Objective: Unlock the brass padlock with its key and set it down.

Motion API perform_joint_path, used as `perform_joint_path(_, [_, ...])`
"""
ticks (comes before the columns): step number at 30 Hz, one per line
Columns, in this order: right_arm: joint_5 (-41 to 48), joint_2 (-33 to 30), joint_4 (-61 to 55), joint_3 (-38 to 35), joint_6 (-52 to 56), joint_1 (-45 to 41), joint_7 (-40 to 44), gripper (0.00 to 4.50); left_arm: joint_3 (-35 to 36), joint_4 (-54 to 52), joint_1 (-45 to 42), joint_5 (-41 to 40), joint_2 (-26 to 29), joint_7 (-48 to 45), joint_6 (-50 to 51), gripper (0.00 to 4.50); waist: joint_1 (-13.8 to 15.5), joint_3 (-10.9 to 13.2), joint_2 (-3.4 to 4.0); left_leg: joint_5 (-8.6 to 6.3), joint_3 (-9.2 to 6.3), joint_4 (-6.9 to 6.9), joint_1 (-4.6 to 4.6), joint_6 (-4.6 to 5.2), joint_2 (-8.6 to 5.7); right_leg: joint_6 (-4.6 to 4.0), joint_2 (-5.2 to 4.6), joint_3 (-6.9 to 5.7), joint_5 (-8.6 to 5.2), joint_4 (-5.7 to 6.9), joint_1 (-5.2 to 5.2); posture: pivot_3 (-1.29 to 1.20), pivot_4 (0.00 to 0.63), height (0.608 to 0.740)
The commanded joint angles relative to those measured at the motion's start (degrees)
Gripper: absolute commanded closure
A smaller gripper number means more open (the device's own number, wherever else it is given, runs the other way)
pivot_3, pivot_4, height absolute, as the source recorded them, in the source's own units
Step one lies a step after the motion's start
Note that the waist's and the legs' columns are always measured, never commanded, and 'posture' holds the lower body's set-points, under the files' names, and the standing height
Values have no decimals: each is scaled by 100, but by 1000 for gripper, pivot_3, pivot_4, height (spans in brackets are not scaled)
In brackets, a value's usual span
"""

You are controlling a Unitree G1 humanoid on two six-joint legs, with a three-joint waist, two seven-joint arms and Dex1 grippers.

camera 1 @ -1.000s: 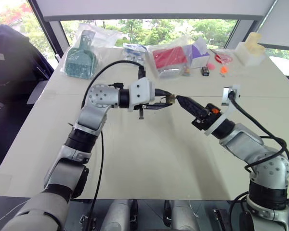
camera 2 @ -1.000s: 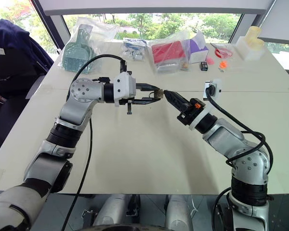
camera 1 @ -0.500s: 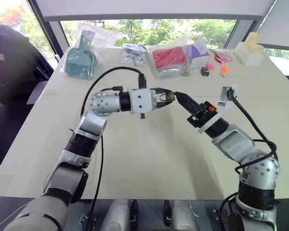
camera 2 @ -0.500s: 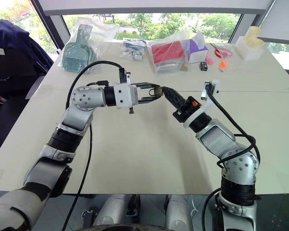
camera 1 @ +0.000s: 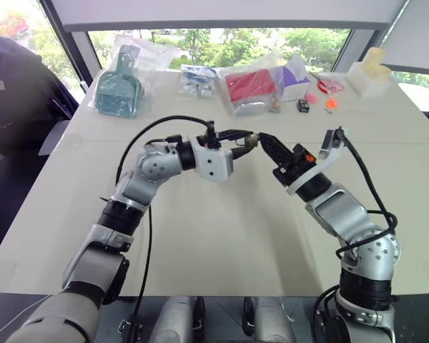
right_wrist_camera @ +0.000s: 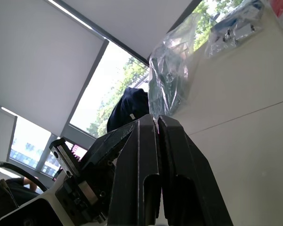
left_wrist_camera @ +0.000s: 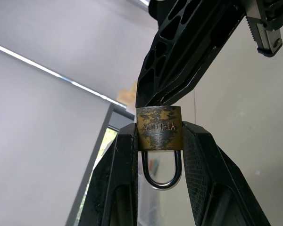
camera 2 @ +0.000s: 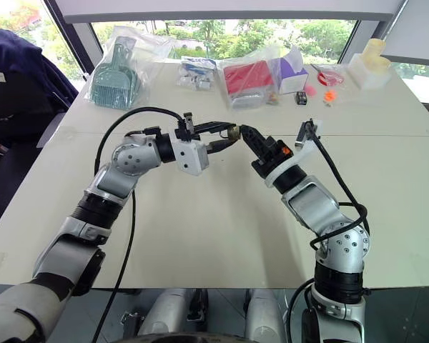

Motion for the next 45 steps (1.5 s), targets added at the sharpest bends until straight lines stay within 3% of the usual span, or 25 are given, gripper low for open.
perform_joint_path(1, [161, 9, 319, 6, -56, 17, -447, 4412, 86, -343, -440, 25, -131, 540, -614, 3769, -13, 0, 0, 0, 0, -1, 0, 0, 0, 0, 0, 0, 0, 0, 0, 0, 150, 735])
perform_joint_path(7, [429, -36, 440, 37, -146, -43, -747, 4412, 41, -86, -585, 419, -73, 958, -947, 3769, -102, 0, 0, 0, 1, -5, 0, 1, 0, 1, 0, 0, 1, 0, 0, 0, 150, 735])
perform_joint_path(11, [-39, -343, 82, 45, -203, -85, -13, 4412, -130, 98, -530, -251, -125, 216, -403, 3769, -92, 0, 1, 0, 3, -8, 1, 0, 1, 3, 0, 0, 1, 3, -2, 0, 150, 735])
perform_joint_path(14, [-303, -807, -204, -46, -171, -60, 690, 3555, -194, 174, -542, -723, -103, -374, 29, 3769, -78, 1, 1, -1, 4, -4, -1, 1, 0, 1, -1, 0, 0, -1, 0, 0, 150, 735])
perform_joint_path(19, [-506, -1722, -242, -97, 143, 42, 1728, 1095, -229, 325, -648, -870, -32, -646, -20, 3769, -96, 1, 1, -4, 5, -4, 0, 7, 0, 2, -3, 1, 0, -5, 0, 0, 150, 735])
perform_joint_path(24, [-725, -1997, -178, -34, 212, -11, 2180, 1095, -214, 356, -680, -900, -49, -711, -44, 3769, -90, 1, 1, -4, 4, -4, 2, 6, 5, 2, -1, 0, 0, -2, -1, 0, 150, 735])
perform_joint_path(35, [-1174, -1765, 108, 146, 189, -184, 2502, 1095, -272, 30, -498, -989, -60, -797, 105, 3769, -81, 1, 1, -4, 4, -2, 1, 6, 3, 2, -4, 0, 0, -4, 0, 0, 150, 735])
perform_joint_path(38, [-1244, -1696, 190, 115, 169, -204, 2505, 1912, -287, 35, -480, -963, -58, -815, 108, 3769, -83, 1, 1, -3, 4, -2, 1, 6, 2, 2, -4, 0, 0, -4, 0, 0, 150, 735])
perform_joint_path(43, [-1275, -1624, 197, 70, 216, -184, 2553, 4438, -276, 84, -517, -942, -70, -821, 115, 3769, -80, 1, 1, -3, 4, -2, 1, 6, 3, 2, -3, 0, 1, -3, -1, 0, 150, 735])
perform_joint_path(45, [-1237, -1624, 157, 64, 268, -134, 2595, 4438, -270, 120, -539, -933, -69, -816, 113, 3769, -80, 1, 1, -3, 4, -1, 1, 6, 2, 2, -4, 0, 1, -3, 0, 0, 150, 735])
